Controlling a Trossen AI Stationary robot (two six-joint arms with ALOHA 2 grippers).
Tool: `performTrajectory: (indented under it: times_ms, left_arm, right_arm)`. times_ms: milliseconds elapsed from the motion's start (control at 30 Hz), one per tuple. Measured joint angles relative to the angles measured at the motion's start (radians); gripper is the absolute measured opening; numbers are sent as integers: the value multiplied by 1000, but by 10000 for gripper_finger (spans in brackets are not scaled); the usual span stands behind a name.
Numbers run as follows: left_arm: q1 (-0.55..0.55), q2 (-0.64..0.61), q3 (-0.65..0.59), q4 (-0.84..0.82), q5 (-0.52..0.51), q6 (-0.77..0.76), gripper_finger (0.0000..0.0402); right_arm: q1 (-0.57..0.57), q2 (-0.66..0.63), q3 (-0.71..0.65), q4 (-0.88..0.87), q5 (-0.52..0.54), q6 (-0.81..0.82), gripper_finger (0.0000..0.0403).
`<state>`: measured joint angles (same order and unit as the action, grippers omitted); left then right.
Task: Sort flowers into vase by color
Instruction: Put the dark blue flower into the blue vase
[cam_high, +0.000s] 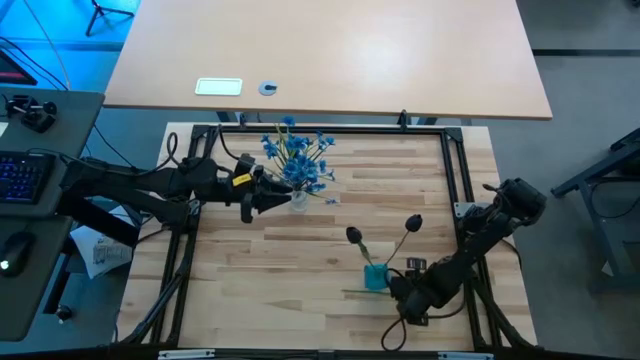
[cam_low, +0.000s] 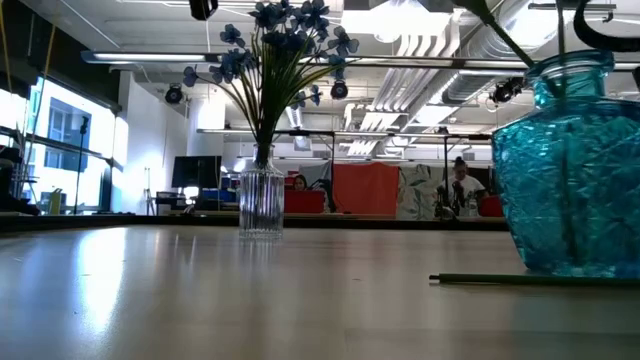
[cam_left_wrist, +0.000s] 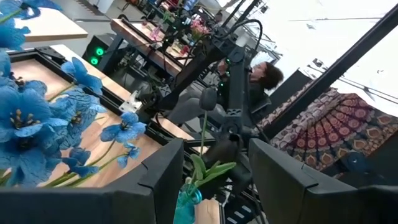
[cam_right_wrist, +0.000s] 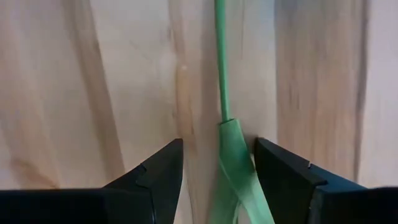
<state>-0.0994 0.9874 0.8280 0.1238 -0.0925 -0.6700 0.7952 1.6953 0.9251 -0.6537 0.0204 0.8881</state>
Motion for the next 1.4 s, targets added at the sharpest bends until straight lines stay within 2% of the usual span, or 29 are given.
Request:
performTrajectory:
  times_ms: [133,200,267,367,433,500,633,833,933,1067,1200,1267,1400]
  left_arm:
    - [0,0,0,-2,8,0,172]
    - [0,0,0,-4,8,0,172]
    - [0,0,0,-3,8,4,172]
    - [1,0,0,1,8,21,172]
    - [2,-4,0,-1,8,36,172]
    - [2,-13,0,2,6,52,172]
    - [12,-44,0,0,6,64,172]
    - [37,-106,0,1,2,85,172]
    - [47,-129,0,2,-5,89,172]
    - [48,-137,0,25,-17,66,172]
    - [43,-107,0,154,-18,53,172]
    - [35,-82,0,251,-8,53,172]
    - [20,-39,0,408,34,53,172]
  right_arm:
    - [3,-6,-42,54,-7,6,188]
    - [3,-6,-47,57,-22,8,173]
    - [3,-6,-46,52,-32,-1,135]
    - [12,-4,-32,42,-66,-19,40]
    - [24,-9,-20,28,-85,-29,16]
    - [39,-23,-5,-5,-130,-14,16]
    - [72,-79,53,-53,-102,-30,5]
    - [130,-157,160,-69,-89,-208,3]
    - [131,-176,231,-69,-47,-304,2]
    - [81,-186,364,-67,108,-390,1]
    - [-6,-186,523,-68,287,-517,1]
    - [-50,-186,616,-56,315,-591,1]
    - [-113,-186,813,32,288,-778,1]
